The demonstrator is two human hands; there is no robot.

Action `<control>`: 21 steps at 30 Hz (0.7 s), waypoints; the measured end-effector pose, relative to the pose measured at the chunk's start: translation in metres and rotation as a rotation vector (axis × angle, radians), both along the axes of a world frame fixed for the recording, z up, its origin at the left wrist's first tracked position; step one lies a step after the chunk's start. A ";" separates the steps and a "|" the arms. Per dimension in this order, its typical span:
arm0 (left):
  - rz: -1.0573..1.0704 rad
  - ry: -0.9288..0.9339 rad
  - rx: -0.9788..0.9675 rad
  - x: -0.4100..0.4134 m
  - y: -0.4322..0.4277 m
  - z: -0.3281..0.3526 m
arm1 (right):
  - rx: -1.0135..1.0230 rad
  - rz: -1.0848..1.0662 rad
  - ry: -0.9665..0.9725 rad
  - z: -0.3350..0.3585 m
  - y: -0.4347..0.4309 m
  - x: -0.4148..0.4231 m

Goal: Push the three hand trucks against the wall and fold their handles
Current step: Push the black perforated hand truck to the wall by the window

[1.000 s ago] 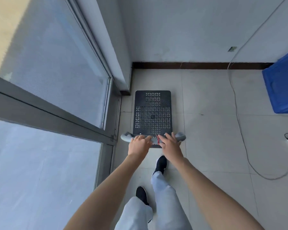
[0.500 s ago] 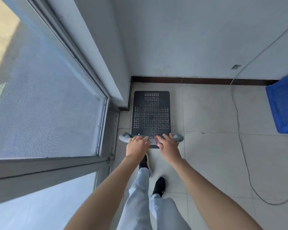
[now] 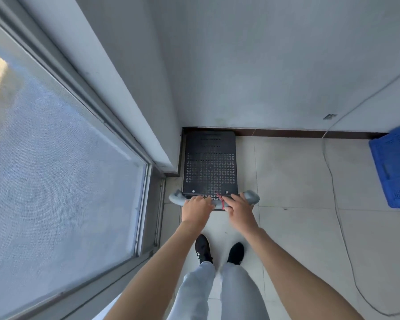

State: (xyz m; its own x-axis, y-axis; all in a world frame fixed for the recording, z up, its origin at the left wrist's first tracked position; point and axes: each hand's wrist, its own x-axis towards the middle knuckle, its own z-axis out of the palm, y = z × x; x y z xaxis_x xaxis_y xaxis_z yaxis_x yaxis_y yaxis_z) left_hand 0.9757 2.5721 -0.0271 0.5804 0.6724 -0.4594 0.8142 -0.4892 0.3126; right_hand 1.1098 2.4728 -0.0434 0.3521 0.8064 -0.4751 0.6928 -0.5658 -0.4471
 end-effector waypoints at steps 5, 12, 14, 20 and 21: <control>0.010 0.020 0.021 0.009 0.006 0.002 | -0.020 0.001 0.060 -0.002 0.013 0.016; 0.033 0.018 -0.009 0.021 0.022 0.000 | -0.016 0.038 0.023 0.001 0.027 0.029; 0.040 0.013 0.002 0.021 0.023 0.000 | -0.037 0.023 0.036 0.002 0.030 0.030; 0.046 0.001 -0.018 0.015 0.010 0.004 | -0.089 0.033 0.018 0.007 0.020 0.023; 0.047 0.003 -0.033 0.014 0.006 0.005 | -0.083 0.022 0.018 0.009 0.015 0.022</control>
